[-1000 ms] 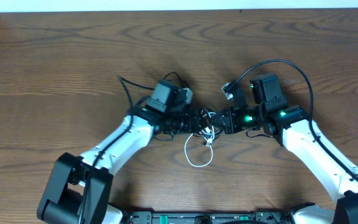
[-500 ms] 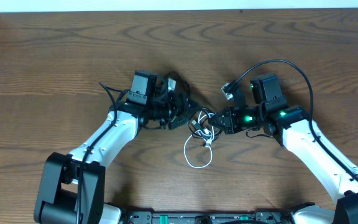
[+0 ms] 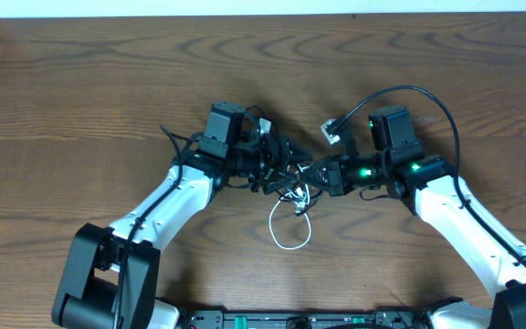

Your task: Untangle cables

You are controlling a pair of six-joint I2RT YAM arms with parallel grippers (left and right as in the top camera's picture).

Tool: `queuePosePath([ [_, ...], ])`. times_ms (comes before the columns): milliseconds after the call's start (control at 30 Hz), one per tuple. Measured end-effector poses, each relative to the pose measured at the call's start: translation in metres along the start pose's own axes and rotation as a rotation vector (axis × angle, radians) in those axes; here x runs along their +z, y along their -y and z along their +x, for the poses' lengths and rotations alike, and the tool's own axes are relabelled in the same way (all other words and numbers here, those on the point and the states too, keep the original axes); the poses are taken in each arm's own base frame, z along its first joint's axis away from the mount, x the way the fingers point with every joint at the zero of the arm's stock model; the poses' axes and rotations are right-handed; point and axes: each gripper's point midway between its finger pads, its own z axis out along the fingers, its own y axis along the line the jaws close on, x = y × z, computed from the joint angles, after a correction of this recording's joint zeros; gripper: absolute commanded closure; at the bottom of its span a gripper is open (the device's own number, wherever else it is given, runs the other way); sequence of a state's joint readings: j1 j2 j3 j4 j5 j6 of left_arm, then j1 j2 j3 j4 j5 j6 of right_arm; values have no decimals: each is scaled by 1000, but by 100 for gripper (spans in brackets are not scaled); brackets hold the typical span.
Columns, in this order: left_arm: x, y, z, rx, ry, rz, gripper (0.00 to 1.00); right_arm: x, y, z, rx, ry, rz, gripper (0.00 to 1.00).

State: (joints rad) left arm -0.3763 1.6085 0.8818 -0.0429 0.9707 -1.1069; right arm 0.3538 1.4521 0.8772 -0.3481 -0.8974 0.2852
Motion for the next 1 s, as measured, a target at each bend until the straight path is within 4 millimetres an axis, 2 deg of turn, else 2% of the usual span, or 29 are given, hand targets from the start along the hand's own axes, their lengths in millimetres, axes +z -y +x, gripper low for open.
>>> queuePosePath([
  [33, 1, 0, 1, 2, -4, -1, 41, 0, -4, -1, -7, 0, -20, 99],
  [133, 2, 0, 2, -3, -4, -2, 79, 0, -11, 0, -15, -6, -63, 99],
  [200, 2, -1, 0, -20, 6, -7, 92, -1, -14, 1, -15, -11, -77, 99],
  [233, 2, -1, -2, -10, 19, -11, 93, 0, -15, 2, -14, -15, -83, 90],
  [267, 2, -2, -4, -10, 31, -16, 93, 0, -16, 2, -15, -18, -88, 75],
  [300, 1, -4, -8, -3, 55, -27, 93, 1, -18, 4, -14, -24, -95, 71],
  [367, 1, -6, -13, 58, 83, -42, 92, 2, -14, 7, 12, -36, -71, 68],
  [400, 1, -9, -16, 139, 96, -58, 92, 2, -5, 12, 39, -47, -25, 68],
  [533, -1, -31, -15, 330, 91, -155, 92, -6, 49, 35, 181, -82, 293, 62],
  [633, -4, -28, -15, 430, 95, -162, 93, -14, 71, 39, 235, -69, 430, 59],
  [733, -16, -7, -9, 552, 132, -135, 93, -21, 84, 38, 284, -37, 513, 54],
  [800, -33, 20, 3, 659, 177, -86, 92, -23, 89, 36, 333, -11, 544, 51],
  [933, -64, 60, 31, 796, 246, -4, 93, -21, 86, 27, 381, 37, 524, 49],
  [1000, -73, 68, 44, 833, 257, 15, 92, -16, 79, 20, 383, 57, 481, 48],
])
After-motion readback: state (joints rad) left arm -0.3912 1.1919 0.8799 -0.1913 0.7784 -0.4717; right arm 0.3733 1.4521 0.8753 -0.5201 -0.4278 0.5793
